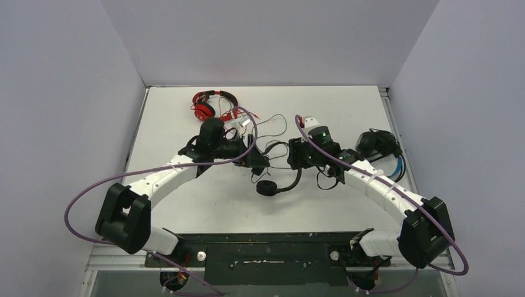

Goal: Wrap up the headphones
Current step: Pick up the headphones from the center of the board.

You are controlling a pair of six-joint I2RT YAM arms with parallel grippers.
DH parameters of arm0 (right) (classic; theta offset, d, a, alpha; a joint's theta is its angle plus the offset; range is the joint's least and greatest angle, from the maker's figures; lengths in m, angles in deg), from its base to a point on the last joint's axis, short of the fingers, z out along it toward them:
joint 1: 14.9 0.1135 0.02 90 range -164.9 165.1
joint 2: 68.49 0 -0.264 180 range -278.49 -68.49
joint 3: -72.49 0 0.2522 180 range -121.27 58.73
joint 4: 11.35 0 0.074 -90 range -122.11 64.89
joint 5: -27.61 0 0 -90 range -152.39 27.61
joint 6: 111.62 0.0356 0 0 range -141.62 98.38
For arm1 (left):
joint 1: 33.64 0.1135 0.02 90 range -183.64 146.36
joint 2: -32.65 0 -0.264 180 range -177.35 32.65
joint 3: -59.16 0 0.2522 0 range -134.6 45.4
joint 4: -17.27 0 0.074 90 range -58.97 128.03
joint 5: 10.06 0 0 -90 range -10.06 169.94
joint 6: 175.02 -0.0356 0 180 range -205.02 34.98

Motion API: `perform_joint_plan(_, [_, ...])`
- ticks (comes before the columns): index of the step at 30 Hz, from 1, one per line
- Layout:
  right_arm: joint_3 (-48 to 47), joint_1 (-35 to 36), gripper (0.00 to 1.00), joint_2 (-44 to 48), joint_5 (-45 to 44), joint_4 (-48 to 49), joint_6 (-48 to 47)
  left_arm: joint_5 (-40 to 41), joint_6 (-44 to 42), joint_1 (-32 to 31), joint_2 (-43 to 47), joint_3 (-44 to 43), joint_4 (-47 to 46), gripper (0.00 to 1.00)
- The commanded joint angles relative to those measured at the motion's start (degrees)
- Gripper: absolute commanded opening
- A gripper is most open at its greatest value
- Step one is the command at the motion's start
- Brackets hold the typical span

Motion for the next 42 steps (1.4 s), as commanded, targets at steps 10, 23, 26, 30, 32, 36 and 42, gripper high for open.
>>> perform_joint_plan(10, [1.62,2.77,0.49,5.63,-4.92,4.83,-2.21,-1.89,-1.28,-0.67,3.75,-4.85,2.47,0.48])
perform_joint_plan(23, [1.89,3.97,0.35,5.45,-4.58,5.75,-1.66,-2.19,0.19,-0.67,5.4,-5.48,2.05,0.48])
perform_joint_plan(26, [1.75,4.17,0.27,5.69,-4.8,5.75,-1.65,-2.42,0.24,-0.67,5.09,-5.49,2.03,0.48])
perform_joint_plan(30, [1.22,4.27,0.12,5.54,-5.48,4.97,-1.59,-2.43,0.2,-0.67,5.0,-5.53,2.11,0.49])
perform_joint_plan(32, [0.87,4.27,0.05,5.41,-5.99,4.47,-1.29,-2.05,-0.25,-0.69,5.16,-5.58,2.39,0.52])
perform_joint_plan(36, [-0.59,4.25,0.0,5.21,-6.88,2.5,-0.43,2.21,-3.45,-0.67,6.2,-6.77,6.39,0.72])
perform_joint_plan(42, [-4.1,3.95,0.0,6.03,-8.62,-2.45,1.01,11.91,-6.61,0.11,12.92,-7.5,9.02,0.97])
